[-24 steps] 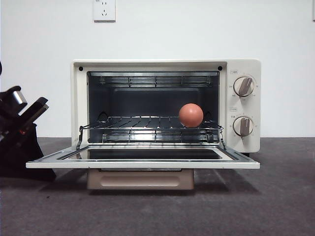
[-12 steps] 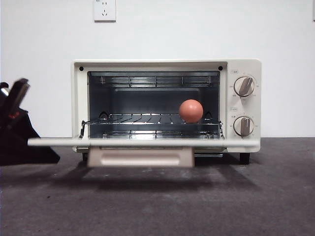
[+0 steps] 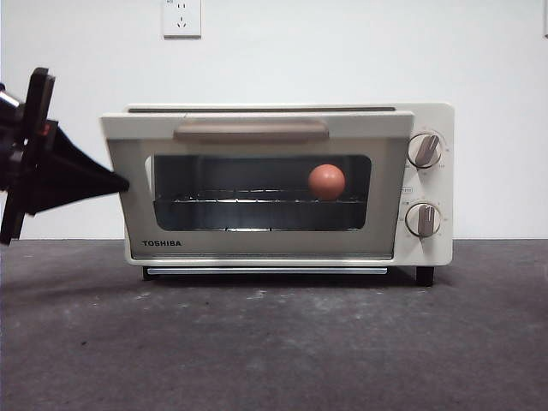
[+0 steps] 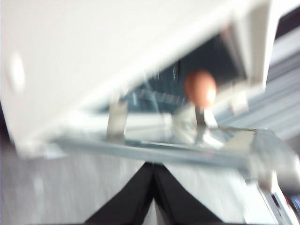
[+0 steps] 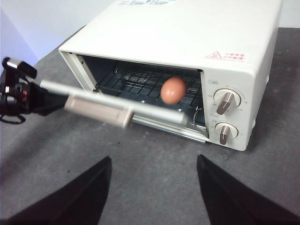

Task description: Eggoven

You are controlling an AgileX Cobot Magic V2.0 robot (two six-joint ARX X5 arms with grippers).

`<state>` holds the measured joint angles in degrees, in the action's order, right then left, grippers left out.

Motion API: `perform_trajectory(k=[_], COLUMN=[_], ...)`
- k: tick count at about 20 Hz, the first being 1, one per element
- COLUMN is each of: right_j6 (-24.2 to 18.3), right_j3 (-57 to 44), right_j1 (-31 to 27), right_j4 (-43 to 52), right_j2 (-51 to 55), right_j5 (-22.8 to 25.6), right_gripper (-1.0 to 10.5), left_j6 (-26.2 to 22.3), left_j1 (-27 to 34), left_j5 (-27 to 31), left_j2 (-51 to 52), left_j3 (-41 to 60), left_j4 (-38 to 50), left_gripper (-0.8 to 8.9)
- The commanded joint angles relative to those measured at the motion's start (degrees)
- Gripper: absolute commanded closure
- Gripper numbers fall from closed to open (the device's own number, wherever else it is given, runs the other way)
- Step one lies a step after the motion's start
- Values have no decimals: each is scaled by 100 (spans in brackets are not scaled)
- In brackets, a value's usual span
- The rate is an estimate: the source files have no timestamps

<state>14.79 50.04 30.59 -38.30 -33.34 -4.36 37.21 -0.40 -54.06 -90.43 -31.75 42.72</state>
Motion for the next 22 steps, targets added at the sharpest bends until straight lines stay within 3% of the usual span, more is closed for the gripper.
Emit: perform_trajectory(k=[1,11,15,18,22], right_j6=[-22,-26,-39,-50,-55], right_j3=[107,107,107,107,105], right_j1=[39,39,39,39,39], right_j4=[50,52,50,52,55], right_j2=[-20,-33,-142,-234,-385], right_j5=[13,37,35,31,17], right_gripper=[655,656,656,656,656], left_j6=[319,426,343,-83,-964], left_j1=[7,-13,-105,-229,-485], left_j5=[179,186,328,616,1416], left_j2=[-72,372,988,1613,2597], left_j3=[-144,-146,-146,-146,-153], left_j4=[221,120,-345,-1117,-2610], left_gripper=[807,806,806,806,806])
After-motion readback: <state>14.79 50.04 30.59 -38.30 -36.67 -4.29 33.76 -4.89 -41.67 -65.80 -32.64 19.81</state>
